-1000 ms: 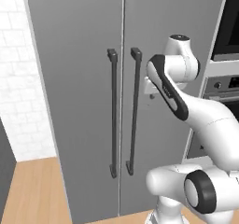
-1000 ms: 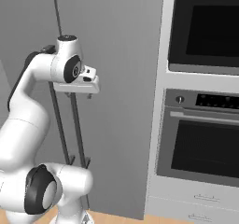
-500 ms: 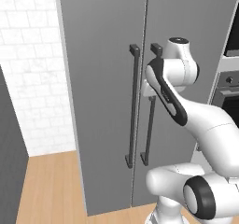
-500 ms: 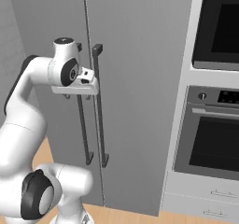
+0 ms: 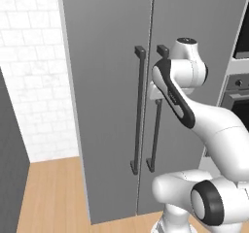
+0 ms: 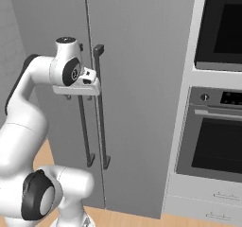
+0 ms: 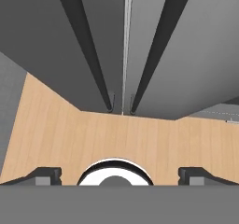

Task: Take the strawberry from the fridge and place it on top of the pancake, located on the dining counter.

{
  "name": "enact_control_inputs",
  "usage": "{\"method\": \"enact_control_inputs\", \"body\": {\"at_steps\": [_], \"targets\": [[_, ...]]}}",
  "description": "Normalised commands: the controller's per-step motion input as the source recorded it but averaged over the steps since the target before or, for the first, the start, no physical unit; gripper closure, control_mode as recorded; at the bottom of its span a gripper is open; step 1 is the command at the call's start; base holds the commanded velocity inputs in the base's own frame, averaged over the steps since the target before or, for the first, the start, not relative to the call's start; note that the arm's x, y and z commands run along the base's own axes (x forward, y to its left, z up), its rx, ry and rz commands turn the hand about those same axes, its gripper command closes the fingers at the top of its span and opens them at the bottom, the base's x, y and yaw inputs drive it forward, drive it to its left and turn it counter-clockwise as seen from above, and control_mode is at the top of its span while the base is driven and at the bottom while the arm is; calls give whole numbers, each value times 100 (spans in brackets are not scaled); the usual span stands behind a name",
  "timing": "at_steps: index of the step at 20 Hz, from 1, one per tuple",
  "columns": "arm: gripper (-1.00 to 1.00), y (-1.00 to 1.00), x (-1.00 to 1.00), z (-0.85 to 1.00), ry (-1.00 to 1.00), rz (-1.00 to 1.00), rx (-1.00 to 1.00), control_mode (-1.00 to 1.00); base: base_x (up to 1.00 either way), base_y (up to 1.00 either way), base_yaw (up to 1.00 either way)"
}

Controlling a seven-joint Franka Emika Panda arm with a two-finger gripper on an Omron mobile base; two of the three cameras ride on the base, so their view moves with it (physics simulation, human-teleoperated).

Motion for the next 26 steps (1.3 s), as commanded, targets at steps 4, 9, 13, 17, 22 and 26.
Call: {"method": "enact_control_inputs", "body": {"at_steps": [4,9,13,17,22,26], "targets": [[-100,0,0,0,0,0,0,100,-33,0,0],[-100,0,0,0,0,0,0,100,-12,0,0],[-100,0,0,0,0,0,0,100,-9,0,0],[-100,0,0,0,0,0,0,100,-18,-9,0],[-100,0,0,0,0,0,0,100,-40,-14,0],[-100,0,0,0,0,0,0,100,-4,0,0]]}}
